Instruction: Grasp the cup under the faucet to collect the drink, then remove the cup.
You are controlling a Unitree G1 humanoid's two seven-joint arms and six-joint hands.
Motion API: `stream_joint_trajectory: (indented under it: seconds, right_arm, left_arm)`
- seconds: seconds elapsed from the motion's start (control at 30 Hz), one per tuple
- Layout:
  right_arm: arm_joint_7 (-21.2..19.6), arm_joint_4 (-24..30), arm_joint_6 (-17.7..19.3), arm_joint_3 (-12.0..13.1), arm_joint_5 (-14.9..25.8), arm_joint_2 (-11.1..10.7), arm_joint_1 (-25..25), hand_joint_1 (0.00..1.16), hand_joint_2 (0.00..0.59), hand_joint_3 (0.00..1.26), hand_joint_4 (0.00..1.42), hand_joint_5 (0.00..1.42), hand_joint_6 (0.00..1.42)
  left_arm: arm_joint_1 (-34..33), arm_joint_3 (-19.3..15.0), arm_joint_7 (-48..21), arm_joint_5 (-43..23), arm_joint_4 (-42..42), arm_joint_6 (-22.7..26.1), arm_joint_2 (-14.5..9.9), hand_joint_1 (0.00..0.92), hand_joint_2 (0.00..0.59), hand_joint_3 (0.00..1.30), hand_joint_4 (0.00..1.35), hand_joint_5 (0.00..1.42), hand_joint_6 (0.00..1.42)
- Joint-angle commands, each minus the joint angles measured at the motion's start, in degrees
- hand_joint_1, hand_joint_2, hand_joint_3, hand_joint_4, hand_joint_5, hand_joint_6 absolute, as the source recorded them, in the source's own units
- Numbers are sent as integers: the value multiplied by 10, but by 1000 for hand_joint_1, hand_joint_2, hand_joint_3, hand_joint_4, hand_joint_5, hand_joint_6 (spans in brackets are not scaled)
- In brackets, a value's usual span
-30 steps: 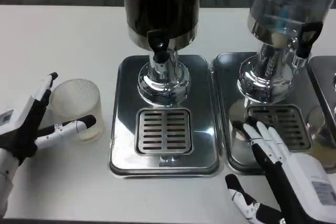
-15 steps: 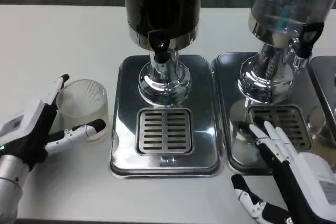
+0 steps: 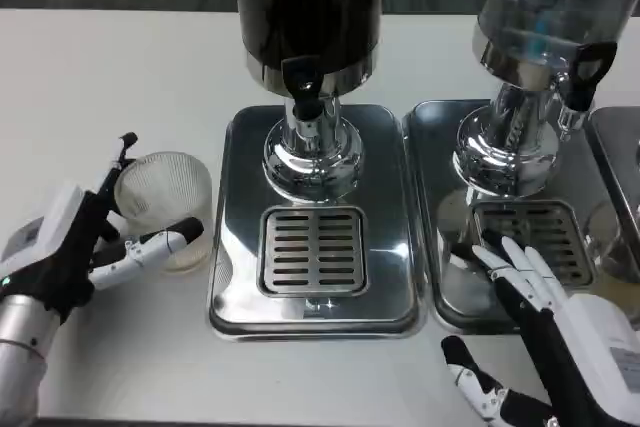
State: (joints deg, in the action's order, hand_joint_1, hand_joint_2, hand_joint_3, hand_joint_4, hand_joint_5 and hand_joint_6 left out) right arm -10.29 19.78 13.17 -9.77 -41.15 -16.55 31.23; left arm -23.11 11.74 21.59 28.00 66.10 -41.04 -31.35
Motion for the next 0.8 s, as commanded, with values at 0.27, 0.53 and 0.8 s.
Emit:
stream_joint_trajectory:
  seconds: [0.27, 0.53, 0.8]
  right_arm:
    - [4, 0, -2, 7, 7, -1, 2, 752, 419, 169, 42, 26, 246]
    - [4, -3, -4, 8, 8, 0, 2, 751, 427, 169, 34, 26, 248]
    - [6, -2, -6, 10, 8, 0, 4, 746, 438, 169, 32, 16, 259]
  left_arm:
    - [-5, 8, 21, 0, 12, -32, 7, 157, 99, 267, 239, 465, 678]
    - [-7, 13, 36, 3, 14, -46, 7, 181, 117, 360, 339, 541, 762]
    - [-3, 10, 48, 0, 14, -64, 13, 252, 143, 431, 427, 634, 887]
